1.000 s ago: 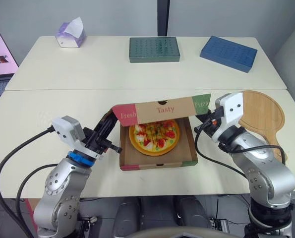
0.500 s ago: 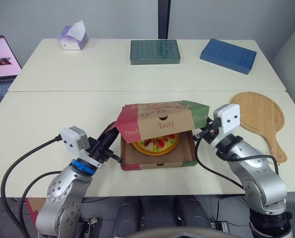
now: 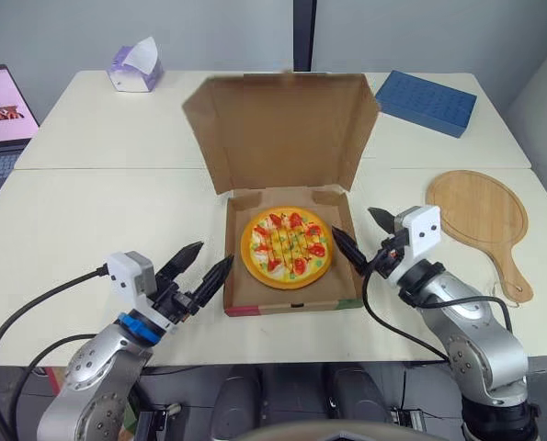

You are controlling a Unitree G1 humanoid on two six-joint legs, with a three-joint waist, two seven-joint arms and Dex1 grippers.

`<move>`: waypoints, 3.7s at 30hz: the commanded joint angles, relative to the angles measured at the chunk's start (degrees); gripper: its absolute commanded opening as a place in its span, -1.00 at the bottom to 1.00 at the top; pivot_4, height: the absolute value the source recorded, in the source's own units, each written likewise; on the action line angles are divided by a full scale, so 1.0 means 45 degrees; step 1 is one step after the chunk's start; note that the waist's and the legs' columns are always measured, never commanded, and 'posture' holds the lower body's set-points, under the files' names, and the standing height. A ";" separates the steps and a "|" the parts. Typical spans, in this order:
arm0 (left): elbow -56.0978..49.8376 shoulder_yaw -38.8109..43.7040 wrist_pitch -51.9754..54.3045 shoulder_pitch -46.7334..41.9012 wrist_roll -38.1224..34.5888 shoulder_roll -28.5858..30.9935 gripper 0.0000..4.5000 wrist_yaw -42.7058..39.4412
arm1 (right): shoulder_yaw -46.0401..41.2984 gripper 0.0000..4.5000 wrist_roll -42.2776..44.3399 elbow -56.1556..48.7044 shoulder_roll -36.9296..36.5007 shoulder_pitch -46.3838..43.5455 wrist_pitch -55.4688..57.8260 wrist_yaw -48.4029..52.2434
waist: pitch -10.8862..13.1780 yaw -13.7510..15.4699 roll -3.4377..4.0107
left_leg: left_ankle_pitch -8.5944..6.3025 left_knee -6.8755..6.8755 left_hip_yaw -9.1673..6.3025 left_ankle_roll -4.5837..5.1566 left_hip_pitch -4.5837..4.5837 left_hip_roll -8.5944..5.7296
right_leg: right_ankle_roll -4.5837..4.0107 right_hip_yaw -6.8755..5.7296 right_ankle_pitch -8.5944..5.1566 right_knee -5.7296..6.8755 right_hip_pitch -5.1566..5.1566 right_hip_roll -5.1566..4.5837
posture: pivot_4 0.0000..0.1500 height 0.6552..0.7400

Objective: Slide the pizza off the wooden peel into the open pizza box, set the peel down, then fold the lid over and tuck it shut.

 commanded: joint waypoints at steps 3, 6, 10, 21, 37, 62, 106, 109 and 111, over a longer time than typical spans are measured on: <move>0.1642 0.2004 -0.0368 -0.0866 -0.0409 0.1234 0.98 -0.1013 | -0.0221 1.00 -0.0006 -0.0592 -0.0381 0.0074 -0.0623 0.0152 | 0.0000 0.0002 0.0001 | 0.0000 -0.0001 -0.0003 0.0001 0.0007 0.0004 | -0.0013 -0.0008 -0.0012 0.0003 -0.0002 0.0002 | 1.00 1.00; 0.2191 0.2122 -0.0166 -0.1363 -0.0396 0.1474 0.98 -0.1217 | -0.0161 1.00 -0.0047 -0.0535 -0.0449 -0.0014 -0.0726 0.0149 | 0.0000 -0.0004 0.0001 | 0.0000 -0.0005 0.0001 0.0001 -0.0005 0.0003 | -0.0006 -0.0007 -0.0012 -0.0030 0.0001 0.0001 | 1.00 1.00; 0.2673 0.2394 0.0979 -0.2751 -0.1011 0.1105 0.98 0.0509 | -0.0270 1.00 0.0062 -0.0461 -0.0438 -0.0719 -0.0258 -0.0086 | 0.0001 0.0006 -0.0005 | 0.0000 -0.0020 -0.0002 0.0001 -0.0026 0.0001 | 0.0055 -0.0008 0.0054 -0.0087 0.0009 -0.0001 | 1.00 1.00; 0.2679 0.2028 0.4264 -0.3184 -0.2141 0.2120 0.98 0.0546 | -0.0964 1.00 0.1167 -0.0168 -0.2185 -0.2043 0.1275 0.1300 | 0.0002 -0.0006 -0.0004 | -0.0001 -0.0045 -0.0006 0.0003 -0.0021 0.0002 | 0.0064 -0.0013 0.0080 -0.0090 0.0006 0.0002 | 1.00 1.00; 0.3597 0.0429 0.5437 -0.2875 -0.1358 0.5714 -0.16 -0.4053 | -0.1103 1.00 0.2011 0.0317 -0.4325 -0.2187 0.1661 0.3368 | 0.0009 -0.0012 0.0003 | -0.0002 -0.0050 0.0007 0.0003 -0.0023 0.0002 | 0.0018 -0.0008 0.0049 -0.0099 0.0001 -0.0002 | 1.00 1.00; 0.4213 -0.6475 0.4225 -0.7099 0.1659 0.2285 -0.98 -0.6199 | -0.1726 1.00 0.3437 -0.0958 -0.6924 -0.1621 0.2523 0.5155 | 0.0020 0.0046 -0.0002 | -0.0002 -0.0040 0.0002 0.0005 -0.0034 -0.0006 | 0.0076 -0.0011 0.0078 -0.0099 0.0009 -0.0003 | 1.00 1.00; 0.3450 0.0299 0.2520 -0.1631 0.0858 0.7350 -1.00 -0.9212 | 0.4429 -0.91 0.2810 -0.2825 -0.6831 -0.3817 0.6668 0.3006 | 0.0026 0.0019 0.0005 | -0.0003 -0.0050 0.0003 0.0008 -0.0029 0.0012 | 0.0046 -0.0023 0.0038 -0.0103 -0.0006 -0.0003 | 1.00 1.00; 0.3640 0.0663 0.2415 -0.0784 0.1007 0.7267 -1.00 -0.9232 | 0.4215 -0.99 0.2681 -0.2902 -0.8138 -0.3586 0.5715 0.3993 | 0.0027 0.0026 0.0005 | -0.0004 -0.0057 -0.0001 0.0009 -0.0031 0.0013 | 0.0050 -0.0029 0.0037 -0.0106 -0.0008 -0.0004 | 1.00 1.00; 0.3623 0.0878 0.2507 -0.0301 0.0959 0.7158 -1.00 -0.9161 | 0.4093 -0.99 0.2312 -0.2764 -0.9148 -0.3328 0.4484 0.5040 | 0.0029 0.0026 0.0008 | -0.0004 -0.0058 0.0002 0.0009 -0.0031 0.0014 | 0.0057 -0.0028 0.0036 -0.0105 -0.0009 -0.0004 | 1.00 1.00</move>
